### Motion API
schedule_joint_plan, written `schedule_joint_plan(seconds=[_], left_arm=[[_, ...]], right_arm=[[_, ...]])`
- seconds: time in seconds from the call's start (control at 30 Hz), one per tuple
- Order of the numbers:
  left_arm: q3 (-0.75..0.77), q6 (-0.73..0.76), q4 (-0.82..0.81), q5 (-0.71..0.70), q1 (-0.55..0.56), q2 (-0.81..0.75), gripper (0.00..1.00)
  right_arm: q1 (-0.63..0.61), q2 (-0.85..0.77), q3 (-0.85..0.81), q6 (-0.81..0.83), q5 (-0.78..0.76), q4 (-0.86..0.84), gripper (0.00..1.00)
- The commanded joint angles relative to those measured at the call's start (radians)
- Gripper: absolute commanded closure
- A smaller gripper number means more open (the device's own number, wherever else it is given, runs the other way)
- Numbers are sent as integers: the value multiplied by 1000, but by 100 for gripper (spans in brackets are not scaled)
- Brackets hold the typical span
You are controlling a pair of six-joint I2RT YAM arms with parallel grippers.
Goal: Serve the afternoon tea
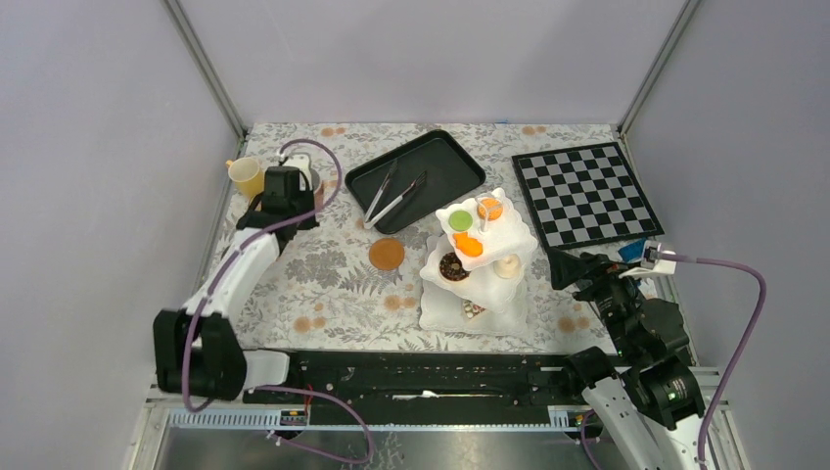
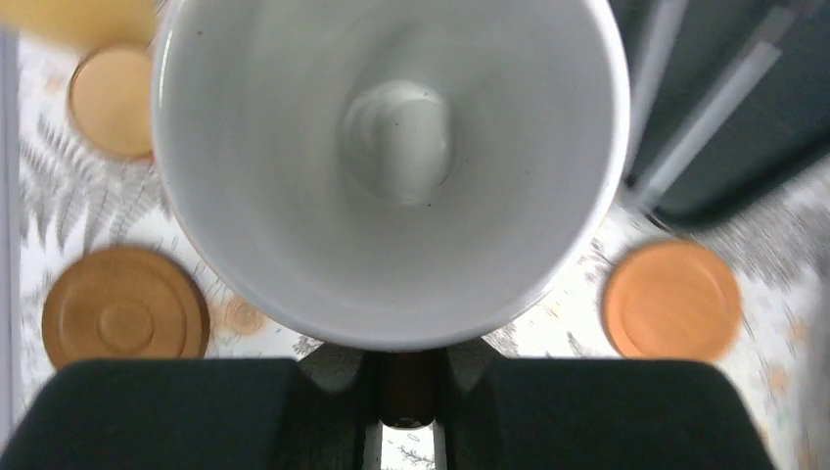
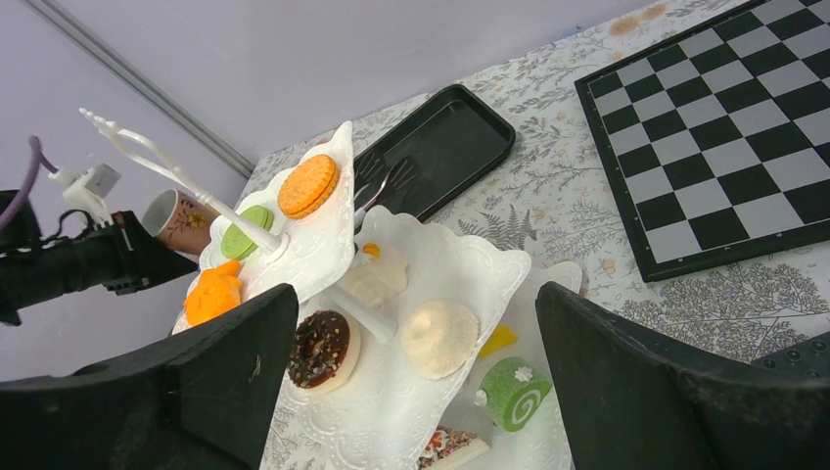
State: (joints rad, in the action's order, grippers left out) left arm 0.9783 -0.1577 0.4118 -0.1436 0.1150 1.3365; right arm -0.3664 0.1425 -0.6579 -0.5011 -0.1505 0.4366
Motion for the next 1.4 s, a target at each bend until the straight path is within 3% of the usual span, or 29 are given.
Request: schedule_joint_plan(seconds=[0.0,0.1,0.23,0.5,0.73,0.93,1.13,1.37], left_arm=[[-62,427,-115,297,109,-103,100],[-63,686,-26,493,238,-106,100],[-54,880,10,726,245,-105,100],[113,1069,214,938,207,78,100],[34,1079,119,899,202,89,100],[80,1126,145,869,162,164,100],[8,1121,25,891,114,163,100],[9,1131,38,879,101,198,100]], right_arm=[[-5,20,-25,24,34,-31,2],[-5,37,-48,39,53,-20,2],[-5,38,-57,52,38,-8,2],[-5,40,-42,19,28,-10,2],[-5,45,-52,25,24,-5,2],[-5,60,-48,18,39,-5,2],[-5,57,-50,18,38,-4,2],[-5,56,-49,16,40,-4,2]])
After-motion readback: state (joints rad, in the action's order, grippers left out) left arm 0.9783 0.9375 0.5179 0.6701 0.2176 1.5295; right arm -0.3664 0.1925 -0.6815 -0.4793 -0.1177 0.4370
